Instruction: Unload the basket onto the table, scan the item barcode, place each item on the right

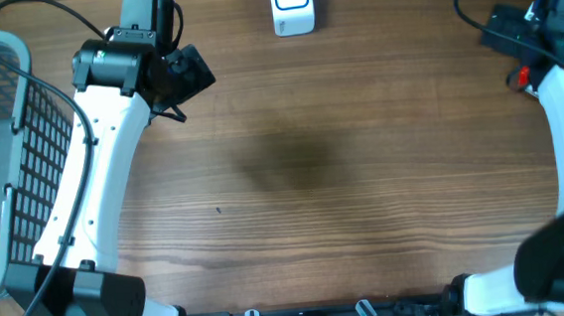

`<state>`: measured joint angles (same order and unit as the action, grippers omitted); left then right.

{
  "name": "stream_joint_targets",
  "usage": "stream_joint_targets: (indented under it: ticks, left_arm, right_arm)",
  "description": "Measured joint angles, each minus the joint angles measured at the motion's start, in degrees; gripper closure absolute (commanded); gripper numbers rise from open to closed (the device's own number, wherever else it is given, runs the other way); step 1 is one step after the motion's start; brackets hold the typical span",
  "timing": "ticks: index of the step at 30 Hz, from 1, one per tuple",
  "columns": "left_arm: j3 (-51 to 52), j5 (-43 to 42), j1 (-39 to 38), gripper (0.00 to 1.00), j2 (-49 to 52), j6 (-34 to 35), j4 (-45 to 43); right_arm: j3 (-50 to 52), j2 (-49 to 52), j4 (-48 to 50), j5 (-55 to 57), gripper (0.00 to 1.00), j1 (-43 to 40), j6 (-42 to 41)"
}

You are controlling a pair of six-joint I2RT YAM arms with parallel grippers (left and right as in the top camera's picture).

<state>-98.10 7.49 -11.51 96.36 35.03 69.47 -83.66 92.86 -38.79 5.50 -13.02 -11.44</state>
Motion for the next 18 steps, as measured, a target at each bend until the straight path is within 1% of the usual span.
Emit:
stream_joint_targets:
  ticks: [1, 3, 5, 7, 8, 10, 11, 13, 14, 17, 18]
  left_arm:
    - [0.0, 0.0, 0.0, 0.0, 0.0, 0.0, -0.09]
    - [0.0, 0.0, 0.0, 0.0, 0.0, 0.0, 0.02]
    - [0.0, 0.0, 0.0, 0.0, 0.0, 0.0, 0.02]
    - [0.0, 0.0, 0.0, 0.0, 0.0, 0.0, 0.0]
    - [0.0, 0.0, 0.0, 0.0, 0.0, 0.0, -0.04]
    - [0.0, -0.02, 0.0, 0.0, 0.0, 0.0, 0.02]
    - [0.0, 0.0, 0.0, 0.0, 0.0, 0.0, -0.04]
    - [0.0, 0.0, 0.0, 0.0, 0.0, 0.0, 0.0]
    - [0.0, 0.0, 0.0, 0.0, 0.0, 0.0, -0.04]
    - [0.0, 0.02, 0.0, 0.0, 0.0, 0.0, -0.02]
    - [0.0, 0.0, 0.0, 0.0, 0.0, 0.0, -0.04]
  right_arm:
    - [0.0, -2.23, -2.69, -6.56, 0.0, 0.15, -2.71]
    - [0.0, -6.93, -8.07, -15.93, 0.0, 0.83, -5.64]
    - [0.04, -11.58, -16.17, -20.61, 0.0, 2.4, -6.34]
    - [0.5, -15.65, -21.4, -22.71, 0.0, 5.2, -5.6]
    - [1.73, -18.56, -23.26, -23.91, 0.0, 7.93, -4.81]
    - [4.96, -22.43, -23.5, -24.59, 0.0, 12.74, -4.24]
    - [9.38, -25.53, -22.62, -24.98, 0.0, 17.31, -4.59]
    - [14.29, -27.82, -21.64, -25.53, 0.0, 21.97, -6.43]
    - [17.46, -28.37, -21.42, -25.75, 0.0, 24.52, -9.46]
    - [22.93, -27.89, -22.12, -26.08, 0.0, 27.85, -18.62]
    - [24.2, -27.54, -23.12, -26.12, 0.0, 28.37, -20.52]
